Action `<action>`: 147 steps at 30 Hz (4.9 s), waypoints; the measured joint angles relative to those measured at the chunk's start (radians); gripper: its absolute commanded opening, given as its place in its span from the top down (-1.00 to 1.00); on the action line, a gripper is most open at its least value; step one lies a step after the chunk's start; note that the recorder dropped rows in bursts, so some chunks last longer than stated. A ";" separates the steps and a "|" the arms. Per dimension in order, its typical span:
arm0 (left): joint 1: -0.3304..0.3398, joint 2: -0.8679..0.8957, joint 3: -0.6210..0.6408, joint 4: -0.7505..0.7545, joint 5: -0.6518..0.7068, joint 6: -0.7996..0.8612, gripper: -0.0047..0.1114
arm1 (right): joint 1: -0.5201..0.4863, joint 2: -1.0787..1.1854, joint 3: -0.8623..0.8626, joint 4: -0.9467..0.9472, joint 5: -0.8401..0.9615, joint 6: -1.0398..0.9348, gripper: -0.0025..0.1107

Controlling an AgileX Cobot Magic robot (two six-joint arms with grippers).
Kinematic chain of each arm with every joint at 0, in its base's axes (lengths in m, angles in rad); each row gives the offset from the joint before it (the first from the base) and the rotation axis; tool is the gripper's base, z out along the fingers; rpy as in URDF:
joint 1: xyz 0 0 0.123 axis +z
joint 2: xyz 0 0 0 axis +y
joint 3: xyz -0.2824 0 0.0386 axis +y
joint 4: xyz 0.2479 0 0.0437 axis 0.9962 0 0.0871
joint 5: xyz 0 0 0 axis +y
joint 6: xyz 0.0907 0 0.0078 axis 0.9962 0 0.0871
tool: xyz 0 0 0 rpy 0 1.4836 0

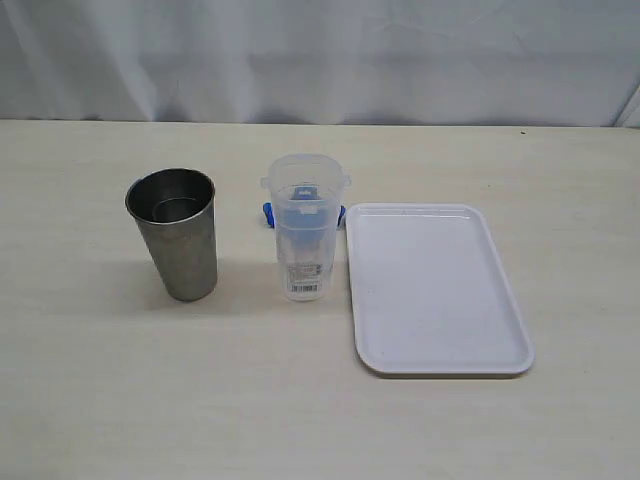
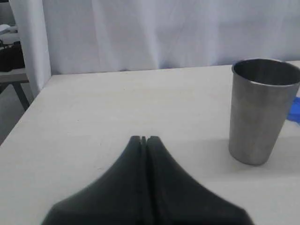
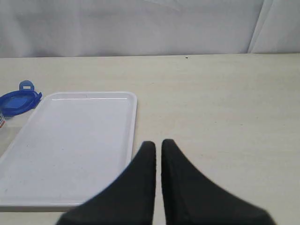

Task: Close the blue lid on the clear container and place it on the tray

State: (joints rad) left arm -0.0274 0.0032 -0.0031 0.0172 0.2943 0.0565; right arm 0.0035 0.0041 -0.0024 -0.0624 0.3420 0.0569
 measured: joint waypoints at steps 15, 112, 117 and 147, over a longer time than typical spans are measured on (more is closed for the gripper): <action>0.000 -0.002 0.000 0.001 -0.770 -0.149 0.92 | 0.000 0.000 0.000 0.000 0.000 0.000 0.87; 0.000 2.041 -0.529 0.729 -1.500 -0.156 -0.73 | 0.000 0.000 0.000 0.000 0.000 0.000 0.87; 0.000 2.041 -0.542 0.731 -1.500 -0.159 -0.73 | 0.000 0.000 0.000 0.000 0.000 0.000 0.87; -0.075 2.081 -0.692 0.775 -1.480 -0.213 -0.73 | 0.000 0.000 0.000 0.000 0.000 0.000 0.87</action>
State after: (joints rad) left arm -0.1023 2.0838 -0.6955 0.7925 -1.1856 -0.1561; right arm 0.0035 0.0041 -0.0024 -0.0624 0.3420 0.0569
